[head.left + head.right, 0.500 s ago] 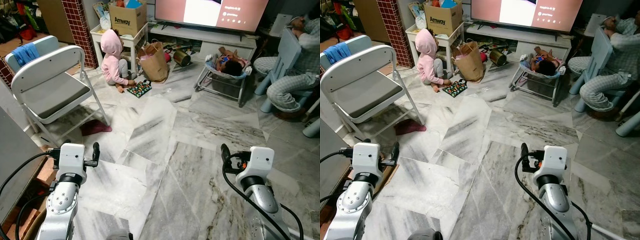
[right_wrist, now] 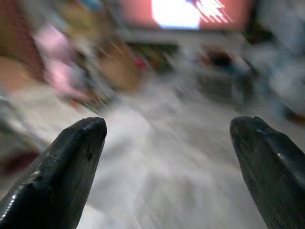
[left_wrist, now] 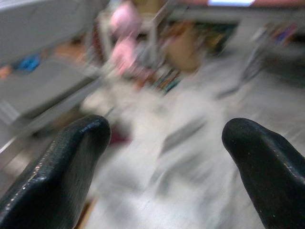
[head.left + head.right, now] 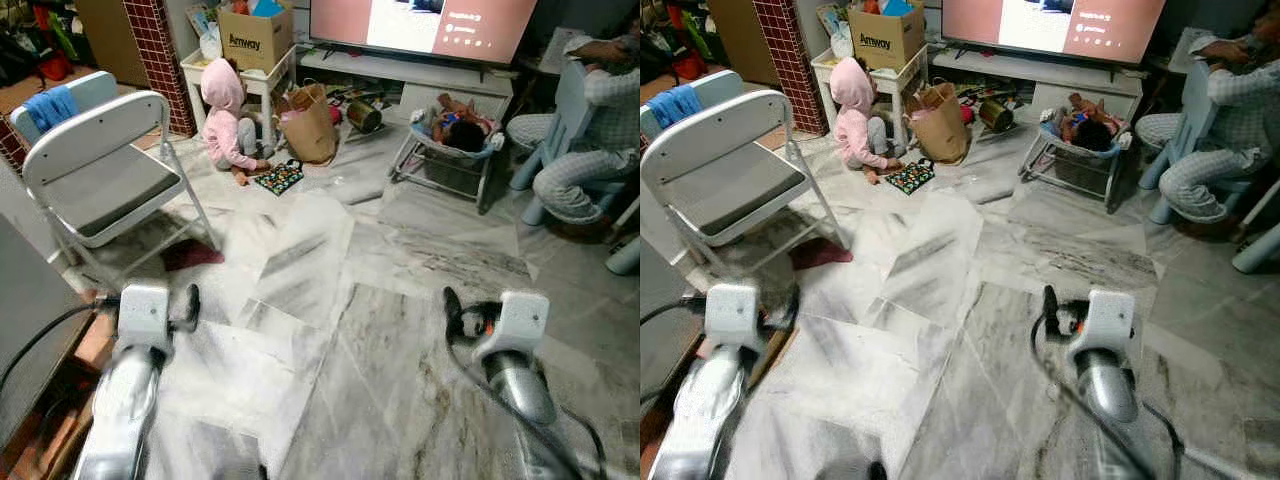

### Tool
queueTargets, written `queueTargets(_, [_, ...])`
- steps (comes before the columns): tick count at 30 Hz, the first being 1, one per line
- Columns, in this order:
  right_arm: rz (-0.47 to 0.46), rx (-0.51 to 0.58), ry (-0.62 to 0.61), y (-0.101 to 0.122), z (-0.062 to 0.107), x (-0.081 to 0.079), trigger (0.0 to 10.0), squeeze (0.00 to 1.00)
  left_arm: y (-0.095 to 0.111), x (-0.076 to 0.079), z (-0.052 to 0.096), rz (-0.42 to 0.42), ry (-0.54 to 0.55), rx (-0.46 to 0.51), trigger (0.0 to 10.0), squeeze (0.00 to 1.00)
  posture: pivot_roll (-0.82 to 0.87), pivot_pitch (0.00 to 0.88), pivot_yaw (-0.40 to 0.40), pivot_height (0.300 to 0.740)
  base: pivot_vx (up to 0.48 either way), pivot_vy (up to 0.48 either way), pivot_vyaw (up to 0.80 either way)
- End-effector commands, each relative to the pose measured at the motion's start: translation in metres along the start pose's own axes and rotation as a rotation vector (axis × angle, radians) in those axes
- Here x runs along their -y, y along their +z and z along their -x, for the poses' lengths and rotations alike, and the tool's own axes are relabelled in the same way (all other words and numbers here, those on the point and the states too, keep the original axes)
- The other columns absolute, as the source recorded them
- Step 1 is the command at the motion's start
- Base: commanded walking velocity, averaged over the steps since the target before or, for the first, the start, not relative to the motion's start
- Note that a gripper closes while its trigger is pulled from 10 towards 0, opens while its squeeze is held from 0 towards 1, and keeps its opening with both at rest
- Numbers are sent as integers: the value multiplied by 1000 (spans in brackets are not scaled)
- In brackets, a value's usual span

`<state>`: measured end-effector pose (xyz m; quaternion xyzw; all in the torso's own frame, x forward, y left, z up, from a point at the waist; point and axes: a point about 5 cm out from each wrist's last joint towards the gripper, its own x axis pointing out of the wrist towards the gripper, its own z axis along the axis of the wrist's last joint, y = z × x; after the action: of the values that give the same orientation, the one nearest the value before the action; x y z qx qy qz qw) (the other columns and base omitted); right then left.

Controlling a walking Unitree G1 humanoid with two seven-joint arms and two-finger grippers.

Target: Restocking fridge

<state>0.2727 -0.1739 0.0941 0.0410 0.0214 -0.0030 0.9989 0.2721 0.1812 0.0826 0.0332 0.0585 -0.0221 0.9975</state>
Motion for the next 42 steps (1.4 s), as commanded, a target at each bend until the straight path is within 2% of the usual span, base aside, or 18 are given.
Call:
queueTargets(1, [-3,-38,-5,-11,8,5,10000,0,-12,-12,8,-30,58,-56,10000,0,51,73,2,740,0,0,0])
queueTargets(9, [-3,-47,-3,-17,11,7,10000,0,-13,-12,4,-65,35,-64,10000,0,59,59,0,740,0,0,0])
queueTargets(12, [1,-68,-27,-20,16,14,10000,0,-16,-15,8,-47,57,-79,10000,0,60,56,-2,740,0,0,0])
queueTargets(15, [36,-108,-16,-30,35,28,10000,0,-25,-22,25,-65,74,-82,10000,0,64,45,-3,740,0,0,0])
queueTargets(19, [34,-147,-18,-39,43,32,10000,0,-32,-31,32,-102,126,-107,10000,0,68,46,-8,740,0,0,0])
queueTargets(27, [77,-129,-26,-37,31,28,10000,0,-27,-28,26,-128,118,-89,10000,0,83,52,-6,740,-195,309,0])
queueTargets(30, [83,-147,-31,-37,24,27,10000,0,-25,-23,22,-133,79,-77,10000,0,85,50,-4,740,-251,412,0])
queueTargets(31, [90,-137,-45,-34,21,25,10000,0,-25,-23,22,-190,78,-66,10000,0,89,53,-3,740,-247,412,0])
queueTargets(32, [92,-126,-52,-33,19,22,10000,0,-25,-23,22,-198,79,-66,10000,0,89,60,1,740,-244,416,0])
queueTargets(33, [52,-119,-49,-33,16,16,10000,0,-24,-22,22,-181,79,-68,10000,0,88,64,8,740,-251,412,0])
queueTargets(35, [30,-124,-25,-33,14,11,10000,0,-22,-21,21,-183,70,-58,10000,0,89,73,10,740,-247,414,0])
queueTargets(42, [87,-142,-13,-34,9,4,10000,0,-22,-13,22,-206,29,-40,10000,0,85,87,19,740,-70,430,0])
